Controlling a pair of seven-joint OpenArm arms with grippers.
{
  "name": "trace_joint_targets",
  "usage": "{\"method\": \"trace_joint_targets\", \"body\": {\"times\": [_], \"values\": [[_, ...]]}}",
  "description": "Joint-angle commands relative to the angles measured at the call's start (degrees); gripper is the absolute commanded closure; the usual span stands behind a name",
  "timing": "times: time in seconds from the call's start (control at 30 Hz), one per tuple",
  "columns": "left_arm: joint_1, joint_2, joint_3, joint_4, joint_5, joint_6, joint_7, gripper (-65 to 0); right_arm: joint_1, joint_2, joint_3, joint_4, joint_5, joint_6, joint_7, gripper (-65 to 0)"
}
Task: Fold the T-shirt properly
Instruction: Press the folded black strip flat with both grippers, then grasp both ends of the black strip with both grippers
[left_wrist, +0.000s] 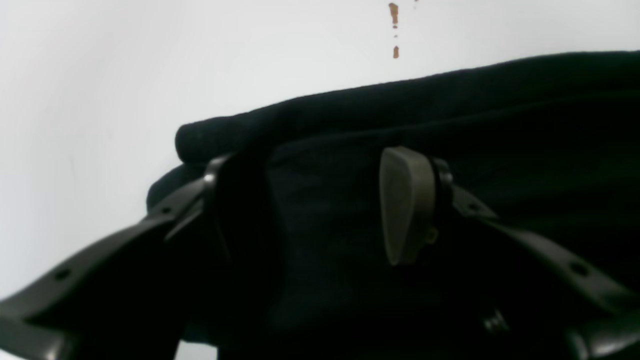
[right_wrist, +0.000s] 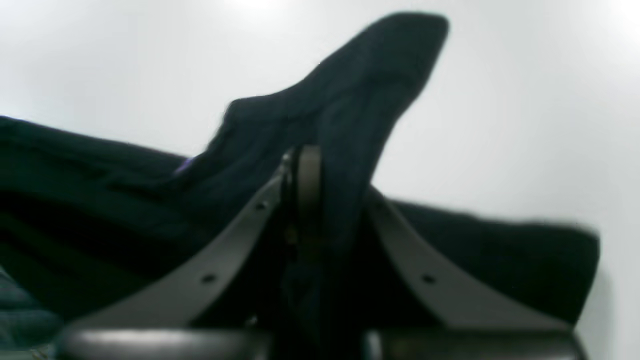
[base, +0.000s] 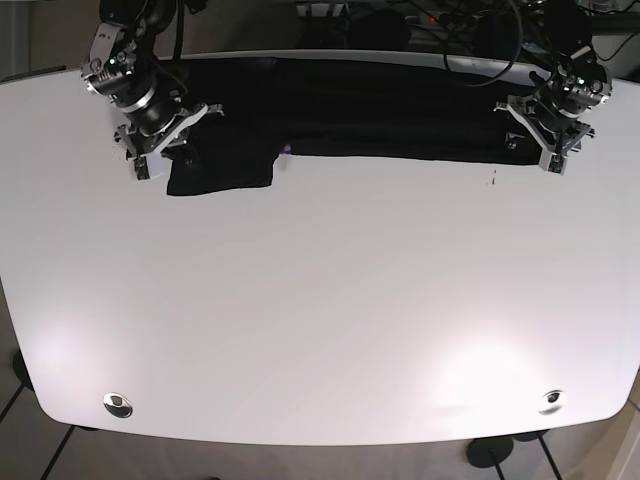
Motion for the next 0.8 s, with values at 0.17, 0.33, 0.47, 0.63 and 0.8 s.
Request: {"method": "trace_joint_targets", "body": {"times": [0.17, 0.33, 0.47, 0.63, 0.8], "values": [[0.3, -1.8, 0.1, -0.1, 1.8, 0.1, 2.2, -36.4, -6.3, -5.5, 9.3, 0.9, 0.5, 0.53, 0.9, -1.6], [0.3, -1.9, 0.0, -0.1, 1.8, 0.1, 2.2, -36.4, -7.5, -5.6, 11.6, -2.1, 0.1, 0.0, 0.8, -2.2], [0.3, -1.9, 0.2, -0.1, 1.8, 0.1, 2.2, -36.4, -7.2, -5.5, 15.9, -2.1, 0.4, -0.18, 0.9, -22.5], [0.3, -1.9, 0.2, -0.1, 1.8, 0.1, 2.2, -36.4, -7.0, -5.4, 17.5, 1.4, 4.1, 0.53, 0.9, -55.5], [0.3, -1.9, 0.2, -0.1, 1.8, 0.1, 2.2, -36.4, -5.4, -2.5, 12.0, 1.4, 8.7, 0.53, 0.6, -56.8]]}}
